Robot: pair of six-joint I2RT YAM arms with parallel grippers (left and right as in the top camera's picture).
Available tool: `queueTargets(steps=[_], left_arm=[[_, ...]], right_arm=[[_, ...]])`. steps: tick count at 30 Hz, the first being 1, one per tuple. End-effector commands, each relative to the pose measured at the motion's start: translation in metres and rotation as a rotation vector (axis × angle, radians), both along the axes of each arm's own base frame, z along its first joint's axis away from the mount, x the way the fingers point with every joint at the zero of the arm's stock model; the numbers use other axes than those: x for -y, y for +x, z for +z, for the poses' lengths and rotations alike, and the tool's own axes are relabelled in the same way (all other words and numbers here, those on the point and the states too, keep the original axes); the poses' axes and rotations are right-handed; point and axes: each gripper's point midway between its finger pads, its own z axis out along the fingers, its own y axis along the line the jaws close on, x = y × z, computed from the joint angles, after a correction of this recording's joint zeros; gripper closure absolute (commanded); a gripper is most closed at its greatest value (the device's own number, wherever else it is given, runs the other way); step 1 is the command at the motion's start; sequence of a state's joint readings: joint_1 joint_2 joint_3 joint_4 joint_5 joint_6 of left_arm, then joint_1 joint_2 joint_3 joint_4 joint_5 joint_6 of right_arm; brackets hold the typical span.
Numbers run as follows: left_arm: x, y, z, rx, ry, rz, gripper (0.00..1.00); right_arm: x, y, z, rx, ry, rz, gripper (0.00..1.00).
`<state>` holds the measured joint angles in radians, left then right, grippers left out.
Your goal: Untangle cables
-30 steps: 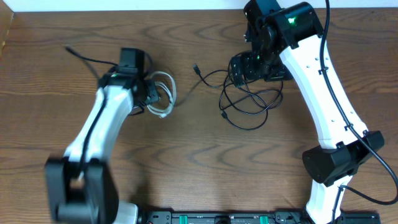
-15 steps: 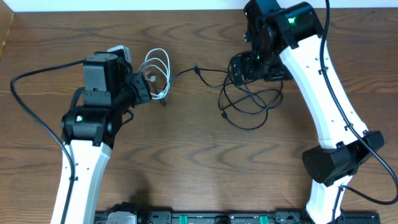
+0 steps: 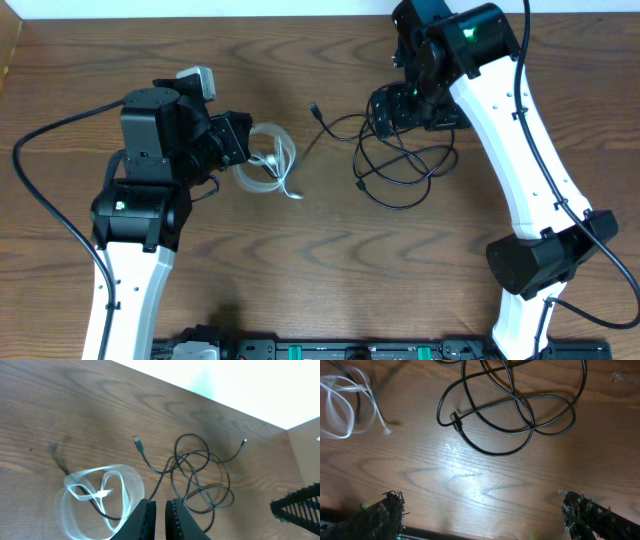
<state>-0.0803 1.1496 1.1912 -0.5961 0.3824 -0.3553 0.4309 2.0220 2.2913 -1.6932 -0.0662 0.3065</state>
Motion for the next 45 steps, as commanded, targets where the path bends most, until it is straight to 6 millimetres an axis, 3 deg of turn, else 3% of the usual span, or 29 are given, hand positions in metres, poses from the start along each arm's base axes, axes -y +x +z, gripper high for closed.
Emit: queueTargets(steps=[1, 4, 5, 6, 10, 12, 13, 15, 22, 28, 35, 41, 42, 44, 45], left_arm=[[0.004, -0.002, 0.011, 0.016, -0.031, -0.012, 0.92], [0.003, -0.002, 0.009, 0.008, -0.028, -0.010, 0.92], [0.003, -0.002, 0.006, 0.000, -0.027, -0.009, 0.85], [0.003, -0.003, 0.000, -0.025, -0.025, -0.008, 0.71], [-0.004, -0.005, -0.033, -0.143, 0.025, 0.014, 0.54], [-0.016, -0.006, -0.056, -0.232, 0.080, 0.064, 0.52], [-0.028, -0.009, -0.082, -0.333, 0.143, 0.110, 0.52], [-0.032, -0.011, -0.105, -0.422, 0.175, 0.121, 0.52], [-0.019, -0.020, -0.183, -0.663, 0.296, -0.053, 0.52], [-0.004, -0.013, -0.220, -0.727, 0.318, -0.097, 0.48], [0.006, 0.004, -0.238, -0.695, 0.322, -0.114, 0.39], [0.009, 0.022, -0.237, -0.628, 0.316, -0.105, 0.43], [0.009, 0.024, -0.236, -0.616, 0.314, -0.103, 0.49], [0.009, 0.027, -0.235, -0.604, 0.312, -0.102, 0.72], [0.009, 0.028, -0.235, -0.603, 0.312, -0.100, 0.91]], right_arm=[[-0.003, -0.002, 0.003, 0.010, -0.001, 0.000, 0.01], [-0.003, -0.002, 0.003, 0.010, -0.001, 0.000, 0.01], [-0.003, -0.002, 0.004, 0.011, -0.001, 0.000, 0.01], [-0.003, -0.002, 0.003, 0.010, -0.001, 0.000, 0.01], [-0.003, -0.002, 0.003, 0.010, -0.001, 0.000, 0.01], [-0.003, -0.002, 0.003, 0.010, -0.001, 0.000, 0.01], [-0.003, -0.002, 0.003, 0.010, -0.001, 0.000, 0.01], [-0.003, -0.002, 0.003, 0.010, -0.001, 0.000, 0.01], [-0.003, -0.002, 0.003, 0.010, -0.001, 0.000, 0.01], [-0.003, -0.002, 0.003, 0.010, -0.001, 0.000, 0.01], [-0.003, -0.002, 0.003, 0.010, -0.001, 0.000, 0.01], [-0.003, -0.002, 0.003, 0.010, -0.001, 0.000, 0.01], [-0.003, -0.002, 0.003, 0.010, -0.001, 0.000, 0.01], [-0.003, -0.002, 0.003, 0.010, -0.001, 0.000, 0.01], [-0.003, -0.002, 0.003, 0.010, -0.001, 0.000, 0.01]])
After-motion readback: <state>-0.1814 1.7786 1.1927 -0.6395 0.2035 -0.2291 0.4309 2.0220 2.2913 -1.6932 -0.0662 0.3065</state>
